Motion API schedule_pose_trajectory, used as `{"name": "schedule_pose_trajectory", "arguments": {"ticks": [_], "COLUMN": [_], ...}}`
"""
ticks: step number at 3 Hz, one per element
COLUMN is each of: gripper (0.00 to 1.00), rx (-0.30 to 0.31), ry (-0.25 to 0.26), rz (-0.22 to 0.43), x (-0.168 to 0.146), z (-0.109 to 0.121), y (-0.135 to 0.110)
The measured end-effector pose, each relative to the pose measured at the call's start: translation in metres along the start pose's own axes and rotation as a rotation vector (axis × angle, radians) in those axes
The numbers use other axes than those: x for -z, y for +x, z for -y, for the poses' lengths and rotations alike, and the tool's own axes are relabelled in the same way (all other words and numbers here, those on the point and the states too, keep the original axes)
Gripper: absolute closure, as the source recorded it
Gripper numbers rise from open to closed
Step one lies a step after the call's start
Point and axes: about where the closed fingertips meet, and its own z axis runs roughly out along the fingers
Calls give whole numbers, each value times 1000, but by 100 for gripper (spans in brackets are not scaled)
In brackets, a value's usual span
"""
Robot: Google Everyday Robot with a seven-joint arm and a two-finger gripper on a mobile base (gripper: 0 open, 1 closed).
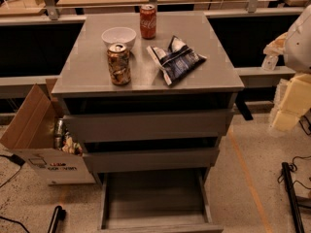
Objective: Place orange can into bottom drawer
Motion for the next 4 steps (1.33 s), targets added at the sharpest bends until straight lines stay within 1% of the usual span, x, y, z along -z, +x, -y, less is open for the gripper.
{"name": "schedule_pose_trajectory", "arguments": {"ticks": [1, 2, 3, 4], "gripper": [0, 0, 0, 0], "rx": [0, -1, 50, 82], "ry": [0, 28, 49, 42], "rz": [0, 78, 223, 402], "x": [0, -10, -24, -34], "z": [0, 28, 71, 105], "y": [0, -26, -86, -149]}}
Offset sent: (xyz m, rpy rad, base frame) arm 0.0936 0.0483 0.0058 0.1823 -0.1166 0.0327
